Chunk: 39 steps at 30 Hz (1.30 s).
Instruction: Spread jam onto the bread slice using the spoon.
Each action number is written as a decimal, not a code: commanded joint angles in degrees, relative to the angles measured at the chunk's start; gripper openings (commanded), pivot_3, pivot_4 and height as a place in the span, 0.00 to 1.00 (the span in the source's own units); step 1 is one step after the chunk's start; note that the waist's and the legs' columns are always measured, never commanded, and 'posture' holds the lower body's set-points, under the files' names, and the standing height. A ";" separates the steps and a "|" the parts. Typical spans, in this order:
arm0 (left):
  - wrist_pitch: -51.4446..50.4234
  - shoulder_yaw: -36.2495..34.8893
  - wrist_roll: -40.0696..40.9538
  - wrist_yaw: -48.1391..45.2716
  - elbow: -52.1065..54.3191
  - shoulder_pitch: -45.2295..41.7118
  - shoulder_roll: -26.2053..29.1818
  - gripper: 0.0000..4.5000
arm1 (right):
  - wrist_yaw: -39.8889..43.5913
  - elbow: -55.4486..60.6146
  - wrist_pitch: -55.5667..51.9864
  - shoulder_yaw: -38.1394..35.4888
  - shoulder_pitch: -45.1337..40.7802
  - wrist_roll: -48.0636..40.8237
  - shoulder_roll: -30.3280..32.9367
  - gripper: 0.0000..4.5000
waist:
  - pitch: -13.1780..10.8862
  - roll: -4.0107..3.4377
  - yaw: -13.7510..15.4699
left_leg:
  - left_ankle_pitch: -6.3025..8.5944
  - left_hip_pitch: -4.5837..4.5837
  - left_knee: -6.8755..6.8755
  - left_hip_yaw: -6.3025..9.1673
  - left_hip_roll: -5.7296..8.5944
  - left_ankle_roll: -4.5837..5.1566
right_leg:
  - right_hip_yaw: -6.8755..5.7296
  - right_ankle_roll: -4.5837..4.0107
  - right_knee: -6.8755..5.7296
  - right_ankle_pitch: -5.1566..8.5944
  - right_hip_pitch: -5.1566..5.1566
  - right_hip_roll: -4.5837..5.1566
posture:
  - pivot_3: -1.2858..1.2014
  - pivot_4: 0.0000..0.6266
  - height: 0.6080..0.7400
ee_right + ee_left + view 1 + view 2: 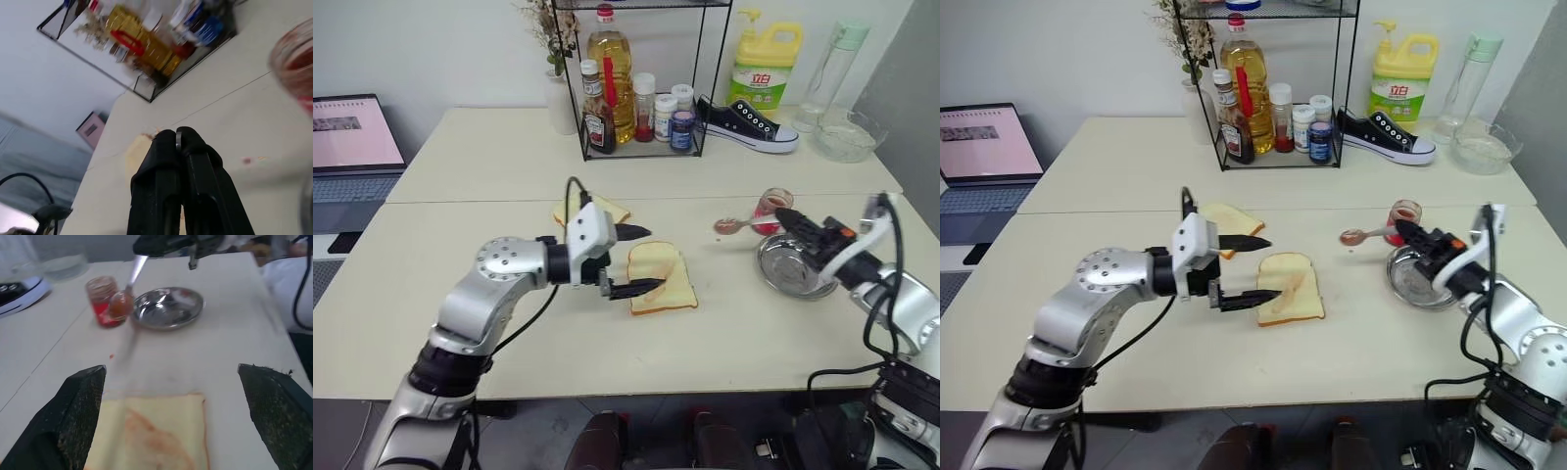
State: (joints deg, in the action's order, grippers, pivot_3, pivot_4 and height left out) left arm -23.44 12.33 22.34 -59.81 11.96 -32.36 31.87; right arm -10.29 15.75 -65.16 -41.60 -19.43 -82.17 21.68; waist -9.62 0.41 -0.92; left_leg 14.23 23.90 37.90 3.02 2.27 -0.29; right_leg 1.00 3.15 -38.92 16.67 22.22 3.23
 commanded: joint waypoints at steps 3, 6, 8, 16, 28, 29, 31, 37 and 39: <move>7.48 5.03 -4.63 -3.73 -11.28 -10.13 -6.67 1.00 | -5.30 1.80 5.90 -3.78 5.43 -3.16 6.84 0.01 | -0.01 0.01 -0.10 | 0.00 0.00 0.00 0.00 0.00 0.01 | -0.01 0.00 -0.01 0.00 -0.02 -0.02 | 0.52 0.24 1.00; 12.18 7.76 -7.52 -5.95 -17.33 -12.97 -9.95 1.00 | -3.59 -1.40 7.83 -3.26 8.54 -0.63 9.44 0.01 | -0.01 0.02 -0.44 | 0.00 0.00 -0.01 -0.05 0.00 0.02 | 0.01 0.01 0.01 0.01 -0.02 -0.03 | 0.52 0.24 1.00; 13.99 8.36 -8.44 -6.96 -19.73 -13.52 -11.30 1.00 | -1.87 -3.67 8.82 -2.30 9.85 1.01 10.49 0.01 | -0.01 0.02 -0.78 | 0.01 -0.02 -0.03 -0.08 -0.01 0.02 | 0.04 0.01 0.02 0.01 -0.02 -0.03 | 0.52 0.24 1.00; 17.08 7.46 -10.18 -7.61 -23.49 -13.63 -13.18 1.00 | 9.50 -17.03 11.81 2.29 8.68 9.06 11.84 0.01 | -0.01 0.01 -0.76 | 0.00 -0.01 0.00 -0.08 -0.04 0.03 | 0.06 0.01 0.00 0.01 -0.01 -0.07 | 0.52 0.24 1.00; 16.08 6.24 -10.35 -6.77 -21.42 -12.47 -12.17 1.00 | 13.51 -25.19 13.55 -0.56 6.62 13.48 13.54 0.76 | -0.01 0.01 -0.65 | 0.00 -0.01 0.02 -0.05 -0.03 0.03 | 0.04 0.01 0.00 0.01 -0.03 -0.05 | 0.52 0.24 1.00; 16.00 6.15 -10.39 -6.71 -21.34 -12.42 -12.12 1.00 | 13.16 -25.31 13.62 -1.27 6.63 13.50 13.76 0.84 | -0.01 0.01 -0.64 | 0.00 -0.02 0.02 -0.04 -0.03 0.03 | 0.04 0.01 0.00 0.01 -0.03 -0.05 | 0.52 0.24 1.00; 15.56 5.51 -10.40 -6.59 -21.17 -12.48 -11.40 1.00 | 12.99 -24.42 13.50 -3.08 7.32 13.81 15.48 0.99 | -0.01 0.01 -0.63 | 0.00 -0.01 0.03 -0.05 -0.03 0.03 | 0.04 0.01 0.00 0.01 -0.03 -0.05 | 0.52 0.24 1.00; 8.99 1.06 -8.26 -7.83 -16.50 -8.55 -3.02 1.00 | 27.83 -12.56 13.61 2.63 16.61 23.20 28.52 0.99 | 0.00 -0.05 -0.78 | 0.01 -0.03 -0.02 -0.04 -0.04 0.04 | 0.04 0.03 0.02 0.02 -0.02 -0.05 | 0.52 0.24 1.00; 5.25 -1.36 -6.76 -8.32 -14.63 -6.71 1.13 1.00 | 32.97 -9.08 14.41 4.11 18.24 25.18 32.12 0.99 | 0.01 -0.07 -1.38 | 0.01 -0.06 -0.03 -0.07 -0.08 0.04 | 0.09 0.03 0.00 0.02 0.01 -0.09 | 0.52 0.24 1.00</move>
State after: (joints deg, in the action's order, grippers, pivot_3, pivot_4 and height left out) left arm -16.04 14.17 13.85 -67.53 -5.63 -38.97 31.70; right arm 18.40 2.45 -51.96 -38.09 -0.68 -58.11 52.35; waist -9.62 0.34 -2.30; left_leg 14.24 23.81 37.86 2.97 2.13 -0.25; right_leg 1.08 3.18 -38.92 16.69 22.22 3.08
